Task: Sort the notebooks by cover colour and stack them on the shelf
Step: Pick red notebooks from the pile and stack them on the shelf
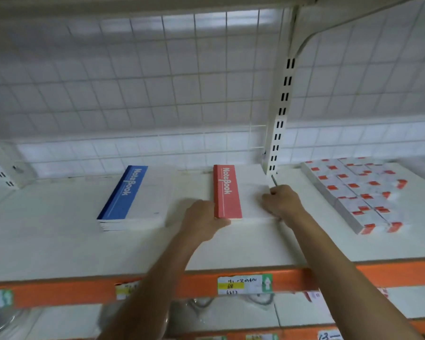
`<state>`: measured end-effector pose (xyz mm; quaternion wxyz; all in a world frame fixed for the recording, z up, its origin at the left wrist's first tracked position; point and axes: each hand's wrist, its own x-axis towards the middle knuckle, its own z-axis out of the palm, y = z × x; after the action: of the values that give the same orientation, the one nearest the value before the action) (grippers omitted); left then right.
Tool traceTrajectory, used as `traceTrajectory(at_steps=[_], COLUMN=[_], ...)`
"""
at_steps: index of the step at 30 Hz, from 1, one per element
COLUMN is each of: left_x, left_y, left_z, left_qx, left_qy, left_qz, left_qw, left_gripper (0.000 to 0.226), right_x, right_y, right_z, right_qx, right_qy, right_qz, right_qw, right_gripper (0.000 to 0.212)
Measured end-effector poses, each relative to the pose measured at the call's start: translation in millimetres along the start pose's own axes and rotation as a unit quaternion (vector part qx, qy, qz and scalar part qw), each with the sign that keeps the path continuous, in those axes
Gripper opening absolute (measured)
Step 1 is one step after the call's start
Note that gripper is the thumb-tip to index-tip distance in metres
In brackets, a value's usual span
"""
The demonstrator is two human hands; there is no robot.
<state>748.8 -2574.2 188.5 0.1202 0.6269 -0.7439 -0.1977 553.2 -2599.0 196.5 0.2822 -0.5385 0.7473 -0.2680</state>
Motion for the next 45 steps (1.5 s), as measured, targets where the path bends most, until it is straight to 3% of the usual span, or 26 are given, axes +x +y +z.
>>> traceTrajectory(at_steps=[5, 8, 10, 15, 25, 28, 31, 39, 45], left_x=[1.8, 4.0, 4.8, 3.5, -2.6, -6.8, -14.0, -56.9, -115.5], left_y=[6.7, 7.6, 9.1, 12.4, 18.0, 18.7, 19.4, -19.4, -110.1], left_z=[-4.1, -6.5, -7.4, -6.0, -7.5, -8.8, -12.7, -48.6, -91.1], left_qx=[0.016, 0.017, 0.017, 0.015, 0.008, 0.013, 0.016, 0.057, 0.096], left_qy=[-0.025, -0.038, -0.046, -0.030, -0.015, -0.007, 0.005, 0.173, 0.256], left_qz=[-0.006, -0.011, -0.017, -0.032, -0.057, -0.070, -0.072, -0.012, -0.080], left_qw=[1.000, 0.999, 0.999, 0.999, 0.998, 0.997, 0.997, 0.983, 0.959], left_gripper=[0.041, 0.044, 0.050, 0.053, 0.052, 0.047, 0.043, 0.044, 0.043], right_x=[-8.9, -17.3, -18.7, -24.6, -29.4, -33.1, -43.7, -95.7, -150.3], right_y=[11.5, 15.9, 17.5, 12.6, 12.1, 8.6, -4.2, -75.8, -154.5], right_z=[-8.0, -10.8, -5.7, -5.5, -10.9, -7.9, -2.4, 53.8, 130.9], right_qx=[0.077, 0.043, -0.024, -0.089, -0.053, -0.110, -0.156, -0.144, -0.138], right_qy=[-0.068, -0.128, -0.138, -0.096, -0.096, -0.087, -0.080, -0.135, -0.142], right_qz=[-0.047, -0.085, -0.107, -0.128, -0.099, -0.109, -0.158, -0.311, -0.402], right_qw=[0.994, 0.987, 0.984, 0.983, 0.989, 0.984, 0.972, 0.930, 0.894], right_gripper=[0.023, 0.082, 0.097, 0.068, 0.079, 0.096, 0.110, 0.080, 0.067])
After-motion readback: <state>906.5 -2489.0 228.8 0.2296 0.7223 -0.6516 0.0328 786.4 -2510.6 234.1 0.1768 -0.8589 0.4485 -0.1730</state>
